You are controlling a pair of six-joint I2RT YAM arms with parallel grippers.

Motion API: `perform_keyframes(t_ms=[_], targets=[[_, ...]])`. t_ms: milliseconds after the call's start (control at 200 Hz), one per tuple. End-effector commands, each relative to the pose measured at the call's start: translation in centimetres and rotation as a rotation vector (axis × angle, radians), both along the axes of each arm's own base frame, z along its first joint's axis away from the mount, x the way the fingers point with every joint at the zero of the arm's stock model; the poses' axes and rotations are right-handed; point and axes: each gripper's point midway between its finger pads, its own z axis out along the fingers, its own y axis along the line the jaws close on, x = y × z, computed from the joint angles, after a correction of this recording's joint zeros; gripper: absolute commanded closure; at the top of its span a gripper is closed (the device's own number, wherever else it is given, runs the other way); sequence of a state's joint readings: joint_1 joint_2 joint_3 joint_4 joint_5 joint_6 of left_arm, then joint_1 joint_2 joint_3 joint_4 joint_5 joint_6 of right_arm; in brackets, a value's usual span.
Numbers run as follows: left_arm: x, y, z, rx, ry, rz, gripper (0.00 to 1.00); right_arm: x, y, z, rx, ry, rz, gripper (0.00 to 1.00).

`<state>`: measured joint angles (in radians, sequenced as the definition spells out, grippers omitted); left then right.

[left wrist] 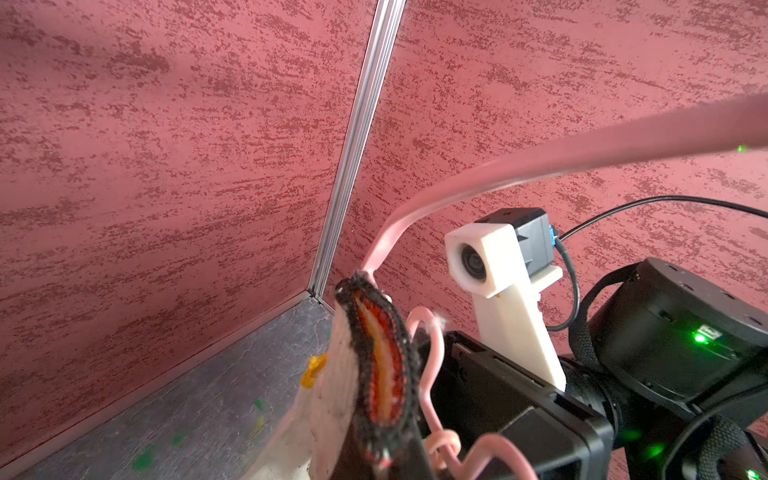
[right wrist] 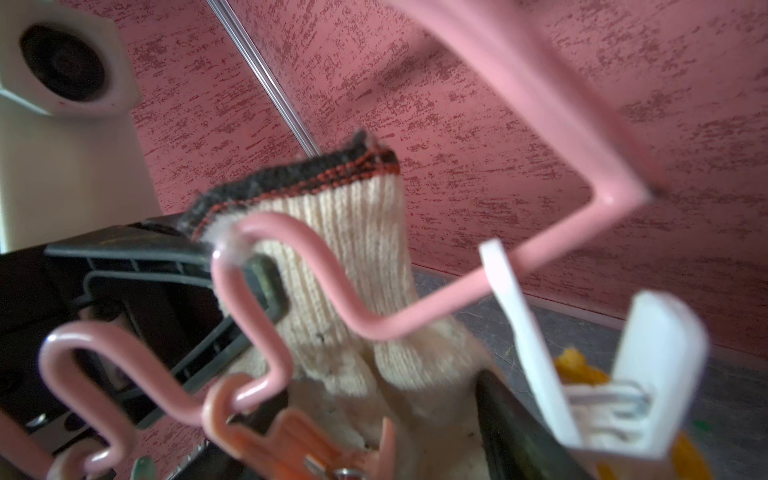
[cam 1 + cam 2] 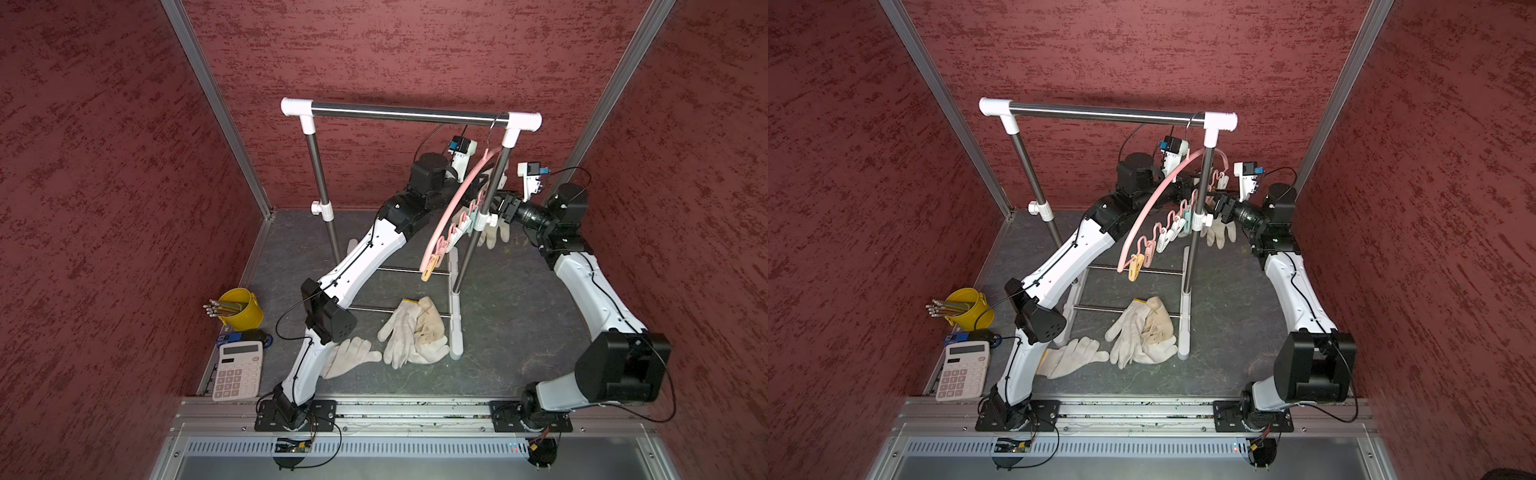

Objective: Clip the gloves onto a hanger to dry
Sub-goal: Open the clamp at the hanger.

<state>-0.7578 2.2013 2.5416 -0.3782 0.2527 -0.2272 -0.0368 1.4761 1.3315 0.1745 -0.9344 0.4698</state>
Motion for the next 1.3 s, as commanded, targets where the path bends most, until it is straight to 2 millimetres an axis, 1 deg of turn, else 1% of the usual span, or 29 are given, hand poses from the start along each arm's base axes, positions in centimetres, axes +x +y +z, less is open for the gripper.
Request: perform_keyframes(t_ms=[0, 205, 311, 486, 641, 837, 957, 1062, 1147, 1237, 1297], targets=[[-0.54, -0.15, 0.95, -0.004, -0.033, -0.009, 1.00, -0.17, 0.01, 2.79, -0.008, -0.096, -0.019, 0.31], [-0.49, -0.09, 0.95, -0.002, -0.034, -0.007, 1.00, -0.04, -0.21, 3.03, -0.015, -0.100, -0.039, 0.35], [-0.56, -0.13, 0.97, 0.000, -0.038, -0.009, 1.00, -0.07, -0.23, 2.90, -0.023, -0.098, -0.040, 0.39], [-0.56, -0.01, 1.10, 0.000, -0.041, -0.008, 1.00, -0.06, -0.17, 2.60, -0.033, -0.094, -0.037, 0.40], [-0.55, 0.13, 1.19, 0.003, -0.045, -0.006, 1.00, 0.03, -0.12, 2.59, -0.034, -0.096, -0.029, 0.45], [-0.45, 0.39, 1.20, 0.008, -0.045, -0.001, 1.00, 0.06, -0.12, 2.43, -0.040, -0.099, -0.025, 0.53], [-0.44, 0.49, 1.22, 0.012, -0.046, 0.000, 1.00, 0.03, -0.09, 2.33, -0.044, -0.101, -0.022, 0.60], [-0.54, 0.52, 1.13, 0.021, -0.048, -0.001, 1.00, 0.07, -0.12, 2.39, -0.046, -0.105, -0.023, 0.62], [-0.57, 0.58, 1.06, 0.027, -0.049, -0.001, 1.00, 0.10, -0.21, 2.42, -0.045, -0.105, -0.027, 0.61], [-0.57, 0.72, 1.36, 0.022, -0.055, 0.003, 1.00, 0.19, -0.34, 2.41, -0.045, -0.104, -0.034, 0.45], [-0.64, 0.68, 1.43, 0.021, -0.056, 0.001, 1.00, 0.24, -0.38, 2.28, -0.043, -0.096, -0.033, 0.39]])
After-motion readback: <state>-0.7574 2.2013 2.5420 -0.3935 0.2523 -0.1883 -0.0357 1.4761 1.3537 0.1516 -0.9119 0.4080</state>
